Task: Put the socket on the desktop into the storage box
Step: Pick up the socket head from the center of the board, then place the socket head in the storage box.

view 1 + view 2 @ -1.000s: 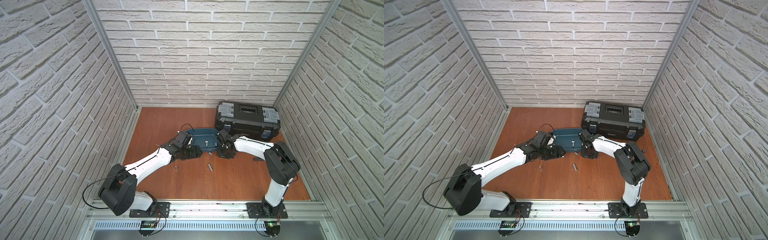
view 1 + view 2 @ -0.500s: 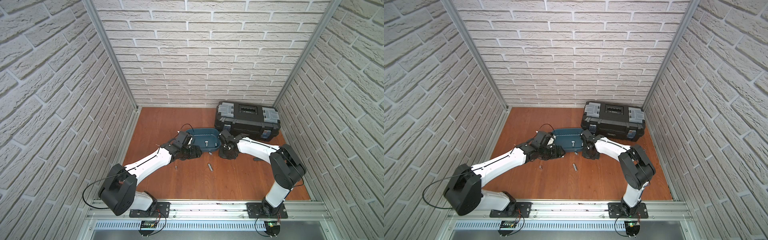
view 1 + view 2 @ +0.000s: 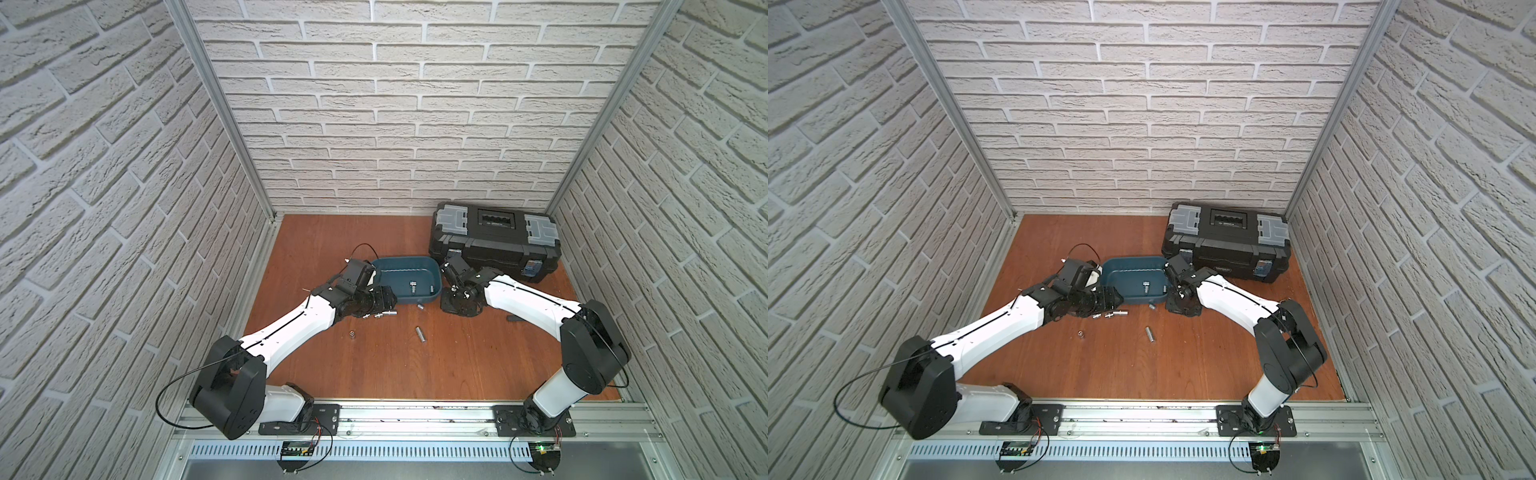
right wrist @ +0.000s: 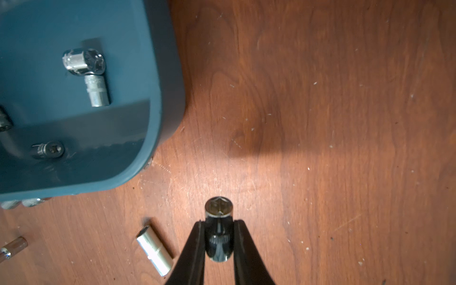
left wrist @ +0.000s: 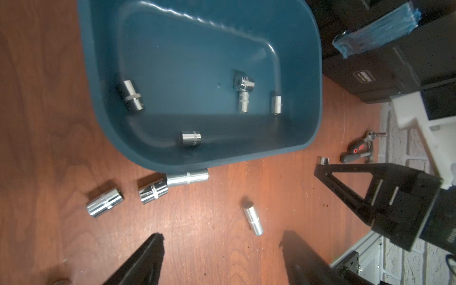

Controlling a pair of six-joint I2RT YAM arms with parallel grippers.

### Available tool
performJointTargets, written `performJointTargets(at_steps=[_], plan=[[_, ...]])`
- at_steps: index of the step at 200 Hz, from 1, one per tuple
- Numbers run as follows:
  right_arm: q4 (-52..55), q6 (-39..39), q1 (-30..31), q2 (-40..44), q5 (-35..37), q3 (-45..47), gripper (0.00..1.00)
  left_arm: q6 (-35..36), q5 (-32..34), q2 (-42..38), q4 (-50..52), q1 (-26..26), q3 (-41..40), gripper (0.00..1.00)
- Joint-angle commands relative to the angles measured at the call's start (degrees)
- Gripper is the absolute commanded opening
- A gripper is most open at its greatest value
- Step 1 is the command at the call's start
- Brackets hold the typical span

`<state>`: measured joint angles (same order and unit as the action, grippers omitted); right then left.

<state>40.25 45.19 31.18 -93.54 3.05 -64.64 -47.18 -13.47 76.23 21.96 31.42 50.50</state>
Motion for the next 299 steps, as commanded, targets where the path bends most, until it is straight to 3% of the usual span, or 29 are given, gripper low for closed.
performJointTargets(at_steps=[1, 149, 241, 299], plan=[[1.8, -1.1, 1.4, 2.5, 1.0, -3.5, 0.22, 0.6, 0.9, -2.2, 2.9, -2.1, 0.9, 0.80], [6.4, -3.8, 6.2, -15.5, -0.9, -27.1, 0.22, 0.6, 0.2, -12.7, 9.3, -13.4, -4.3, 0.80], [8.4, -5.0, 6.2, -29.5, -2.4, -39.6, 0.22, -0.8, -1.1, -15.0, 9.0, -14.7, -6.9, 0.80], [8.4, -4.7, 5.6, -34.2, -3.2, -43.5, 0.22, -1.8, -1.7, -16.5, 8.3, -14.7, -9.6, 0.80]])
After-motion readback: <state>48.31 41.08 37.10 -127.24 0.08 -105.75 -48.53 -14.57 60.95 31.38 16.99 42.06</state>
